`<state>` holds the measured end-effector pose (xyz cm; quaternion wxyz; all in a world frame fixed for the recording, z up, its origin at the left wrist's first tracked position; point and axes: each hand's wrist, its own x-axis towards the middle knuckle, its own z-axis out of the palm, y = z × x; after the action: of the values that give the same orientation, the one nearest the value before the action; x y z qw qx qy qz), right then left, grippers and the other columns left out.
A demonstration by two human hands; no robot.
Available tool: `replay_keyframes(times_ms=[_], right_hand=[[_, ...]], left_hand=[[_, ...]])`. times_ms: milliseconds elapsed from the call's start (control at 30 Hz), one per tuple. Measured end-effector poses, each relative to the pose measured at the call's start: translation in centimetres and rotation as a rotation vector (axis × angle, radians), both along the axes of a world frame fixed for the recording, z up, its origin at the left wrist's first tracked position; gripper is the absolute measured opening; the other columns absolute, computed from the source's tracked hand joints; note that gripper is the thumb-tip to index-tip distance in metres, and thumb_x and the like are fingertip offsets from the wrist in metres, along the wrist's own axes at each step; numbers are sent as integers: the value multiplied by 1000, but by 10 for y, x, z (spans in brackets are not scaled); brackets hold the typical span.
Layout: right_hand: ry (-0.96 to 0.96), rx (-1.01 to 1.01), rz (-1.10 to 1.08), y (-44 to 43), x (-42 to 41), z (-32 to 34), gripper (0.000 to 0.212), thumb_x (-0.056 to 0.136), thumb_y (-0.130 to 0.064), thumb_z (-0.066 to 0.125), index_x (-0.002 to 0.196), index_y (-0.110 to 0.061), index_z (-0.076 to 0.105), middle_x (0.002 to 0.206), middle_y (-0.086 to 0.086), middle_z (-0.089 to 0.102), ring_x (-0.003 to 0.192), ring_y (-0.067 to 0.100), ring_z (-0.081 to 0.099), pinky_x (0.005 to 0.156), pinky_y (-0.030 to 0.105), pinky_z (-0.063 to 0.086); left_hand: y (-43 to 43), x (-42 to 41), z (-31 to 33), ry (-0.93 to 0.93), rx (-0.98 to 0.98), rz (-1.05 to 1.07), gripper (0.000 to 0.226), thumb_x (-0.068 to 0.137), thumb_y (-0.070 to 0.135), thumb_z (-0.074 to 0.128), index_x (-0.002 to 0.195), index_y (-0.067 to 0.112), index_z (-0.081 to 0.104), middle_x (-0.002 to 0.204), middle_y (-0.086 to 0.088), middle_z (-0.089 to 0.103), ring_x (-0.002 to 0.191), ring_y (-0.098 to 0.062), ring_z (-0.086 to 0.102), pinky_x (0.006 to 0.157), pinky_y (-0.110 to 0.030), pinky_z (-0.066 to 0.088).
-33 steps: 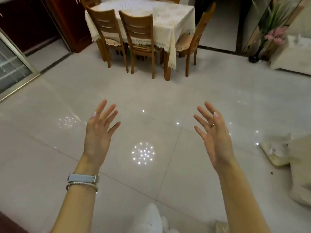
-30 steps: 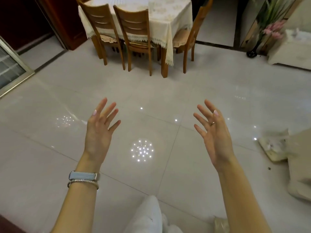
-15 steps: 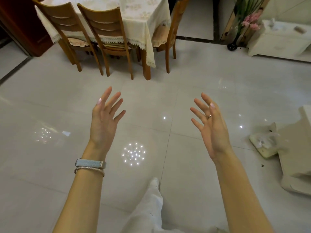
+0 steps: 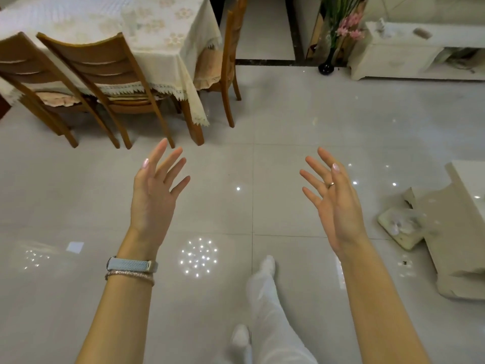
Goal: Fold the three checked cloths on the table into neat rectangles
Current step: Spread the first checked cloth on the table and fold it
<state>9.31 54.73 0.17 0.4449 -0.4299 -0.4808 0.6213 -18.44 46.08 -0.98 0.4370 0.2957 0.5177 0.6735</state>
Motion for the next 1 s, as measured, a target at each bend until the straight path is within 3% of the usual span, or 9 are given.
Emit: replay_keyframes(times_ms=[1000], right_hand=[[20,3,0,590,-96,-3,41,105,-40,30,141,-33,47,140,-7,57,129,13,54,115,47,35]], left_hand=[[585,-92,-13,-54,85,28,49,102,45,29,147,29,42,145,1,53,136,-18,48,114,-51,32]])
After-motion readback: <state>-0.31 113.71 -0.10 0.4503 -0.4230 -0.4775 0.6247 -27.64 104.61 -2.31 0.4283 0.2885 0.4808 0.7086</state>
